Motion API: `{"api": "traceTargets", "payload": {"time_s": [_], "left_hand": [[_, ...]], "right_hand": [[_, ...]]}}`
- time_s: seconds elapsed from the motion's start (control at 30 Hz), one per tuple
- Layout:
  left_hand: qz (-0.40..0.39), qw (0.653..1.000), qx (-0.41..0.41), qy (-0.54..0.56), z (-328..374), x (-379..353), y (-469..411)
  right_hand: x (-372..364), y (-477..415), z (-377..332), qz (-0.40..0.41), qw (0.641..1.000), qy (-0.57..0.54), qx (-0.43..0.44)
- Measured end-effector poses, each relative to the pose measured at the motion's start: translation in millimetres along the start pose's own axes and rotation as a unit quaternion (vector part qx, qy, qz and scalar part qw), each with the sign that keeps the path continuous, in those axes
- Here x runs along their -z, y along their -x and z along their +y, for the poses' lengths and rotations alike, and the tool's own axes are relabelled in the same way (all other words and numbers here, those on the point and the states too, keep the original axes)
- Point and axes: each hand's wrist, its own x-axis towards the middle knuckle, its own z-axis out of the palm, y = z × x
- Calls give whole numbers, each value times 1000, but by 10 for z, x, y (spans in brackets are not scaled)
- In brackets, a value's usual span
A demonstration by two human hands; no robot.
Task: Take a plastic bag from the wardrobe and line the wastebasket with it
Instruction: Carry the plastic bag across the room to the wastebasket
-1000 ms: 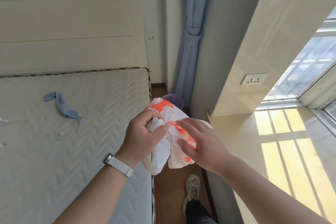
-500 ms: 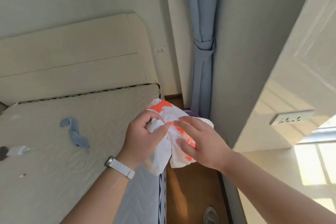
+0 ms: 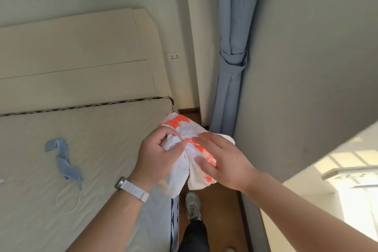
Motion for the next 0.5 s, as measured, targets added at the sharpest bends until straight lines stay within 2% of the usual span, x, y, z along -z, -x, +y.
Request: {"api": "traceTargets", "payload": {"time_s": [0.5], "left_hand": [[-95,991,36,89,-1576,-365,-2041]], "right_hand": [[-729,-1627,1220,-71,989,52,-118]]}}
